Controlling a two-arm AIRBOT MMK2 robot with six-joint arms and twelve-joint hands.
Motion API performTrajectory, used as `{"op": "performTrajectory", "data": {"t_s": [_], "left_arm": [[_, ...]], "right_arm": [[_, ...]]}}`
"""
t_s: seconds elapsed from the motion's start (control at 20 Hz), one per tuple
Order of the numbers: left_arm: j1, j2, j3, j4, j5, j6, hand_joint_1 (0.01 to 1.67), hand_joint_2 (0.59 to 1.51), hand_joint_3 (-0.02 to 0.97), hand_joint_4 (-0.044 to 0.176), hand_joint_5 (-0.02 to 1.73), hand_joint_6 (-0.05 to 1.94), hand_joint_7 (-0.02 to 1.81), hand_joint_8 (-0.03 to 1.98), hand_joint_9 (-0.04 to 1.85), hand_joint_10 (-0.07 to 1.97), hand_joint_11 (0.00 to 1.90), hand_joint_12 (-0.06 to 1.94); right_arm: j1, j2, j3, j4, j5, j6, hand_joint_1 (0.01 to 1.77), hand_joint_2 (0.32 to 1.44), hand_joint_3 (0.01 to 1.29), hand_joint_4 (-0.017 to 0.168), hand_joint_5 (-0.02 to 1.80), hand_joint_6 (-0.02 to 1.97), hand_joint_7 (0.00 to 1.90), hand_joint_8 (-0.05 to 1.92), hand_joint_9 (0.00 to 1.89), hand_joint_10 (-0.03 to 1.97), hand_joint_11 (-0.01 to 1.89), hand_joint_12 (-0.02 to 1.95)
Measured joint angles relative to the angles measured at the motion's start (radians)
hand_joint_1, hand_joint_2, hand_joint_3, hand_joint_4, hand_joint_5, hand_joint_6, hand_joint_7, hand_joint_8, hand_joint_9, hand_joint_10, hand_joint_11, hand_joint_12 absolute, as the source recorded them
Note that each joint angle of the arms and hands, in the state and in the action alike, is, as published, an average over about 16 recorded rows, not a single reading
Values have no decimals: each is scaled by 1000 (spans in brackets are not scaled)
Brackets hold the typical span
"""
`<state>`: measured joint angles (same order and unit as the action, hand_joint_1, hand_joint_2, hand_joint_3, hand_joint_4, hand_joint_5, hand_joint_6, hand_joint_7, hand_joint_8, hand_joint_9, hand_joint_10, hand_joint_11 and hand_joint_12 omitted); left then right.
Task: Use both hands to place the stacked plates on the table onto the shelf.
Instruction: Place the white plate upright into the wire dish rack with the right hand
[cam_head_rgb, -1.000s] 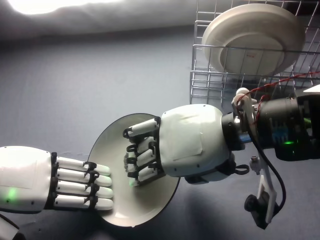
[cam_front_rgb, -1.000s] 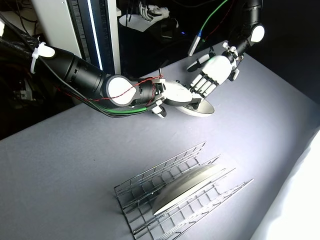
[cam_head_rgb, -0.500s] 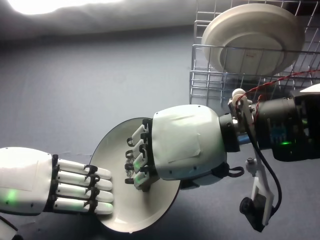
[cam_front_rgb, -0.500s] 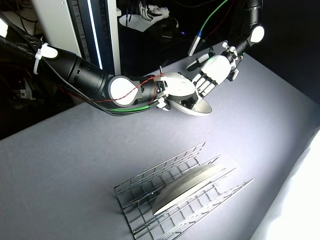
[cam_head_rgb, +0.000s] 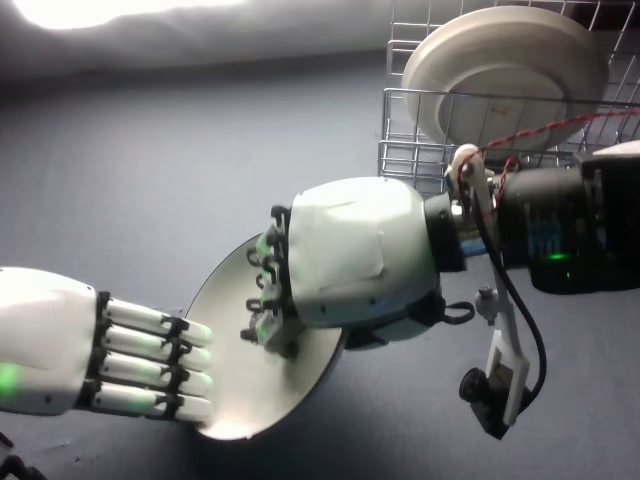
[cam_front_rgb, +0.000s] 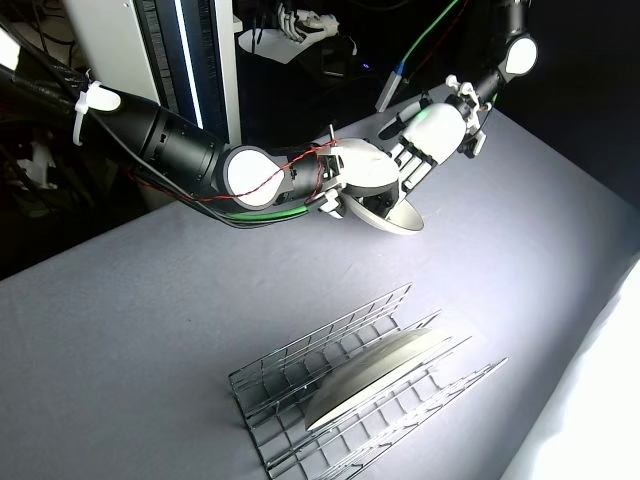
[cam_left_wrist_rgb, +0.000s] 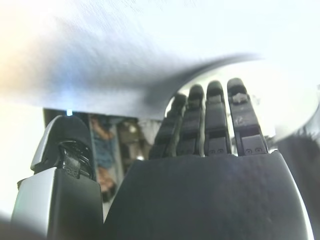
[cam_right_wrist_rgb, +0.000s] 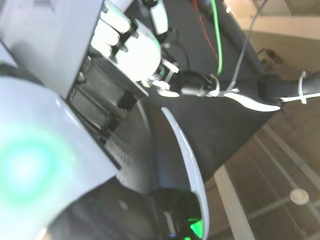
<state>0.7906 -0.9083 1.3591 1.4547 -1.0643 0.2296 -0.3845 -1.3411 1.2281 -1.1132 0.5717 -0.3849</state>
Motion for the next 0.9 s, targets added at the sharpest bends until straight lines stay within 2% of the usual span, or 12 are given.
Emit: {"op": "performTrajectory", "data": {"t_s": [0.25, 0.5, 0.7, 0.9], "left_arm": [[-72, 92, -72, 30, 26, 0, 22, 1187, 9, -2, 4, -7, 18, 3, 20, 9, 20, 17], [-130, 180, -137, 40, 72, 16, 22, 1183, 9, 2, 12, 4, 18, 3, 22, 10, 20, 16], [-166, 233, -176, 41, 122, 35, 21, 1180, 10, 1, 14, 1, 19, 3, 22, 10, 21, 16], [-197, 270, -203, 33, 181, 56, 21, 1179, 10, 1, 16, 1, 19, 4, 21, 10, 20, 15]], "right_arm": [[25, 21, -6, 54, -3, -2, 1320, 949, 14, 8, 924, 646, 1034, 514, 926, 1001, 801, 1039], [48, 50, -22, 151, -8, -4, 1334, 950, 13, 4, 959, 741, 1070, 617, 918, 1041, 775, 1063], [69, 70, -38, 252, -13, -1, 1339, 950, 13, 0, 975, 816, 1094, 681, 903, 1060, 762, 1083], [88, 88, -53, 361, -19, 7, 1343, 950, 13, -2, 987, 866, 1112, 734, 900, 1051, 757, 1087]]}}
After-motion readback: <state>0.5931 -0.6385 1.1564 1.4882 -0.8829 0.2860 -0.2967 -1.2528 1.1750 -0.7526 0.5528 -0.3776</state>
